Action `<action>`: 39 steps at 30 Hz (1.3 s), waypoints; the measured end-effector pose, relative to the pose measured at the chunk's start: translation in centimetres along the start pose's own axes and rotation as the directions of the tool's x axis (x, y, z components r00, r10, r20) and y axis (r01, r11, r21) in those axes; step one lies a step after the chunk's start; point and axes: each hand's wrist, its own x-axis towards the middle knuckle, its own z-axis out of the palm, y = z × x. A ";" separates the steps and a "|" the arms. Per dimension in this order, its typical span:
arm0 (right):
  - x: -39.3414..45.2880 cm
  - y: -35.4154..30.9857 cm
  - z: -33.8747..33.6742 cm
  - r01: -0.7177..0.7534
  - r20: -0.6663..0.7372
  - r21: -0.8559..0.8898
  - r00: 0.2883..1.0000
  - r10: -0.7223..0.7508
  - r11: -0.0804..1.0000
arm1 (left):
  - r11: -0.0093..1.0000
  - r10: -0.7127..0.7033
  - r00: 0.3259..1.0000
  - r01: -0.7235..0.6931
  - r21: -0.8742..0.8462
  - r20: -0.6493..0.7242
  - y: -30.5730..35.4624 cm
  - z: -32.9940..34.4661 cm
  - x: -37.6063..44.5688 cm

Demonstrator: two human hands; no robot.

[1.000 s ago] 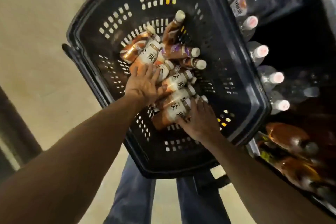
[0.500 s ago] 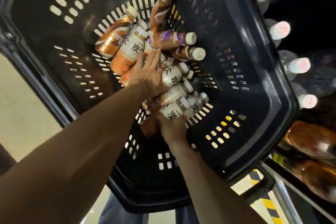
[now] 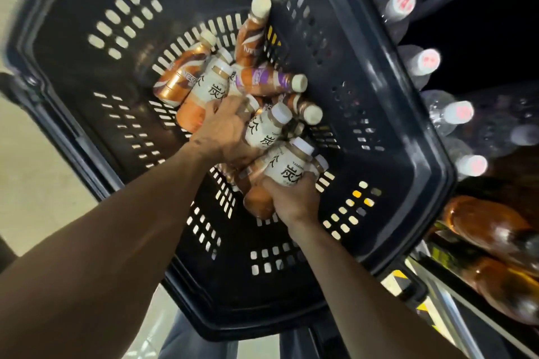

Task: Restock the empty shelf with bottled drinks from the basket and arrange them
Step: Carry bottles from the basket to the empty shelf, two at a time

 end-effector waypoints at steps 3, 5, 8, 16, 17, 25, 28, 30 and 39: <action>-1.1 -1.8 -1.8 0.086 -0.020 -0.074 0.996 -0.088 0.994 | 0.890 -0.109 0.993 0.118 -0.441 0.047 0.5 -2.5 -1.9; -2.1 -3.1 -2.8 0.113 -0.031 -0.097 0.993 -0.117 0.989 | 0.810 -0.182 0.981 0.188 -0.555 0.067 1.1 -4.2 -2.9; -4.3 -5.4 -4.4 0.163 -0.041 -0.115 0.985 -0.168 0.980 | 0.746 -0.217 0.974 0.206 -0.633 0.061 1.9 -7.2 -4.8; -12.9 -14.3 -8.7 0.395 -0.031 -0.194 0.912 -0.408 0.898 | 0.468 -0.367 0.930 0.183 -0.865 -0.002 4.5 -17.7 -12.1; -14.2 -15.6 -9.1 0.428 -0.031 -0.201 0.896 -0.442 0.881 | 0.453 -0.391 0.920 0.167 -0.876 -0.026 5.0 -19.2 -13.1; -27.6 -27.4 -13.1 0.637 -0.059 -0.158 0.757 -0.651 0.755 | 0.371 -0.477 0.843 -0.065 -0.927 -0.250 9.6 -35.2 -22.3; -33.6 -31.9 -15.5 0.710 -0.063 -0.116 0.692 -0.719 0.694 | 0.375 -0.475 0.807 -0.174 -0.911 -0.350 11.9 -41.5 -26.3; -38.5 -34.6 -17.8 0.748 -0.028 -0.150 0.651 -0.759 0.647 | 0.373 -0.486 0.777 -0.230 -0.899 -0.401 13.6 -45.4 -29.1; -58.6 -41.8 -28.2 0.871 -0.110 -0.191 0.439 -0.892 0.452 | 0.469 -0.384 0.650 -0.475 -0.744 -0.656 22.7 -61.9 -40.0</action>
